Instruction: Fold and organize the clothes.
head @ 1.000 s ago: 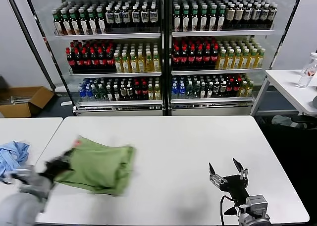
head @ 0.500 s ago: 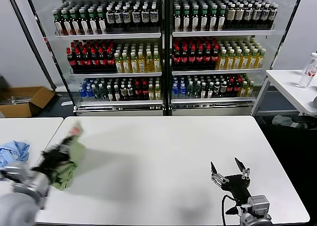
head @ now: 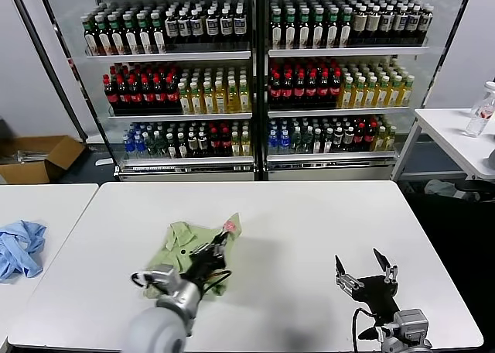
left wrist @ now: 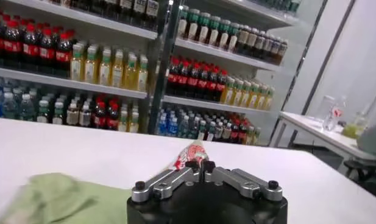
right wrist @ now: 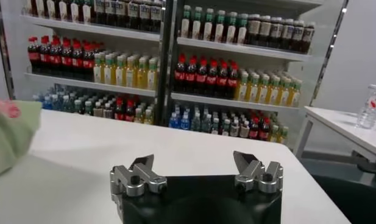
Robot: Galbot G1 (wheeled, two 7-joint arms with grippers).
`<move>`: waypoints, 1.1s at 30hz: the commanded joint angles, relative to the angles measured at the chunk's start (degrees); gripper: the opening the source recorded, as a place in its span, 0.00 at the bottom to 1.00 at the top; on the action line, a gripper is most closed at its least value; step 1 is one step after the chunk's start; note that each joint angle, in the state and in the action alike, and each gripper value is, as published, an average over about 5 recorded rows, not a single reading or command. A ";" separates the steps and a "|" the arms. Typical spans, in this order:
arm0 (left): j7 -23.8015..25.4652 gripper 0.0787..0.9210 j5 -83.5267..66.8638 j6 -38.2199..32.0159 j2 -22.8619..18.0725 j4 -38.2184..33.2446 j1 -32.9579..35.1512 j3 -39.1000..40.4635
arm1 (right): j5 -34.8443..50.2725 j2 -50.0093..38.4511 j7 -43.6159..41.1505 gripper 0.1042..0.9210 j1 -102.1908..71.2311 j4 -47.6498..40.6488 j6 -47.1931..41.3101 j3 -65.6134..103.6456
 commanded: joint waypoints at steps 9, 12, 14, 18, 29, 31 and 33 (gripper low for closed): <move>4.16 0.20 14.52 -12.61 1.23 2.17 -1.15 4.34 | 1.62 -2.10 -0.25 0.88 5.24 -4.04 -0.86 -0.25; 9.13 0.30 17.63 -15.81 6.32 -2.27 1.50 -2.86 | 3.37 -1.99 -0.53 0.88 8.34 -6.69 -0.90 -2.91; 11.10 0.37 20.17 -19.42 9.46 -3.18 2.81 -8.98 | 5.54 -1.12 -0.26 0.88 11.20 -8.25 -1.55 -6.73; 14.63 0.51 26.39 -26.80 13.66 -0.02 4.32 -19.89 | 10.64 2.20 1.65 0.88 19.76 -13.81 -4.07 -18.49; 14.65 0.86 25.77 -26.82 13.66 0.33 7.73 -22.39 | 11.65 9.36 2.92 0.88 34.62 -32.28 -5.99 -31.75; 14.59 0.88 25.76 -26.67 13.39 0.81 7.21 -21.76 | 11.65 10.03 3.05 0.88 35.60 -33.78 -6.13 -31.86; 14.58 0.88 25.74 -26.49 13.06 1.20 6.68 -21.04 | 11.63 10.57 3.07 0.88 36.15 -35.01 -6.18 -31.91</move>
